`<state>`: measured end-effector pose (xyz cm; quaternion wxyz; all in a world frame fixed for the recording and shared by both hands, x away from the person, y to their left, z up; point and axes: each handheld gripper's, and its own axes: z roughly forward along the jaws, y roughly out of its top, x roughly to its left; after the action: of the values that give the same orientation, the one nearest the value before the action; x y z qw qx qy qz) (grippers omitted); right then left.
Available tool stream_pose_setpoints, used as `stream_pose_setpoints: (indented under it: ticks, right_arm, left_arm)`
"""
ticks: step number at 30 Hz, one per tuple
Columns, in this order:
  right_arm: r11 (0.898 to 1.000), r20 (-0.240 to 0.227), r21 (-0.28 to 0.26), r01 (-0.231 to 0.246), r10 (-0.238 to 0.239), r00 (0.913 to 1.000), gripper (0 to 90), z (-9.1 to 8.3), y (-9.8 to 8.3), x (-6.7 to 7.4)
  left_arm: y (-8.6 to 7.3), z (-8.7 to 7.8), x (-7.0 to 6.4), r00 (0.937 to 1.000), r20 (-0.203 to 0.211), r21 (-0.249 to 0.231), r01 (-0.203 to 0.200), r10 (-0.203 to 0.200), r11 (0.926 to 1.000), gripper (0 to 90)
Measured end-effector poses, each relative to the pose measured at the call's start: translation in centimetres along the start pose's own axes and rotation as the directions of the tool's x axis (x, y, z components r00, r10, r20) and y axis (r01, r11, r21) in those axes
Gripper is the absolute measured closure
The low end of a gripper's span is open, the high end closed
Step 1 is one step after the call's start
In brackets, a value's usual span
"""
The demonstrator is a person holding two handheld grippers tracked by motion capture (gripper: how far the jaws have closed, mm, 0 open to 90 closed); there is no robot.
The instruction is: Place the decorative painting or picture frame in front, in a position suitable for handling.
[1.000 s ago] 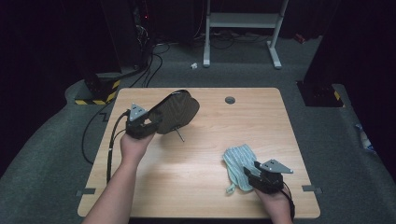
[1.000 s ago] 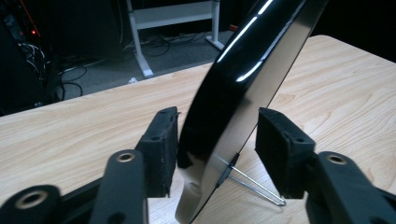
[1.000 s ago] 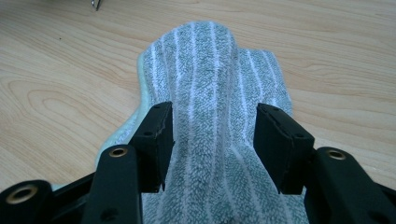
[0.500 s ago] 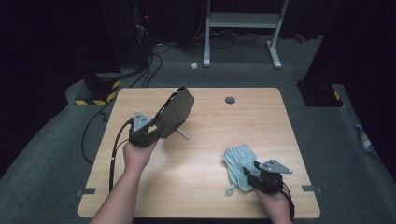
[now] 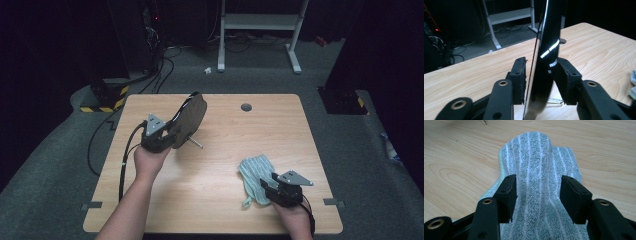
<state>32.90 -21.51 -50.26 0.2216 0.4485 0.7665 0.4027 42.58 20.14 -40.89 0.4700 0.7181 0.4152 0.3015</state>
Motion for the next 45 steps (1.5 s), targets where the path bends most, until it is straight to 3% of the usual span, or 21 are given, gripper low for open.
stream_pose_setpoints:
  ticks: [4, 7, 14, 20, 23, 25, 28, 31, 37, 45]
  right_arm:
    - [1.0, -0.001, 0.001, -0.009, 0.009, 1.0, 47.3, -0.1, -0.1, -0.1]
    - [1.0, -0.002, 0.0, -0.01, 0.01, 1.0, 47.3, -0.1, -0.1, -0.2]
    - [1.0, 0.0, -0.004, -0.014, 0.014, 0.9999, 47.3, -0.2, -0.2, -0.5]
    - [1.0, 0.0, -0.007, -0.017, 0.017, 0.9999, 47.3, -0.4, -0.2, -0.5]
    - [1.0, 0.0, -0.007, -0.019, 0.019, 0.9998, 47.3, -0.4, -0.2, -0.5]
    - [1.0, -0.001, -0.009, -0.023, 0.023, 0.9997, 47.2, -0.4, -0.2, -0.5]
    - [1.0, -0.001, -0.011, -0.025, 0.025, 0.9997, 47.3, -0.3, -0.1, -0.5]
    - [1.0, -0.003, -0.011, -0.019, 0.019, 0.9998, 47.2, -0.3, -0.1, -0.5]
    - [0.999, -0.003, -0.015, -0.029, 0.028, 0.9996, 47.2, -0.3, -0.1, -0.7]
    - [1.0, -0.003, -0.016, -0.021, 0.021, 0.9998, 47.2, -0.3, 0.1, -0.3]
  left_arm:
    - [0.6, 0.9, -0.1, 0.9999, 0.001, 0.003, -0.017, 0.017, 0.9999, 60.1]
    - [0.9, 1.5, -0.4, 0.9984, -0.01, 0.016, -0.056, 0.056, 0.9983, 62.6]
    - [1.0, 2.8, -0.1, 0.9994, 0.026, 0.046, -0.023, 0.022, 0.9987, 69.6]
    - [0.7, 2.8, -0.3, 0.9996, 0.003, 0.013, -0.028, 0.027, 0.9995, 77.4]
    - [0.7, 2.9, -0.7, 0.9965, -0.019, 0.008, -0.081, 0.082, 0.9967, 79.3]
    - [0.7, 2.9, -0.9, 0.995, -0.035, 0.008, -0.094, 0.094, 0.9956, 80.2]
    - [0.8, 2.9, -0.8, 0.9968, -0.037, 0.0, -0.071, 0.071, 0.9975, 80.5]
    - [1.1, 2.4, -0.6, 0.999, -0.027, -0.013, -0.037, 0.037, 0.9992, 80.8]
    - [1.4, 0.1, -1.0, 0.9966, -0.04, -0.032, -0.073, 0.072, 0.9968, 80.9]
    - [0.0, -3.1, -1.8, 0.9958, -0.04, -0.05, -0.085, 0.083, 0.9952, 80.9]
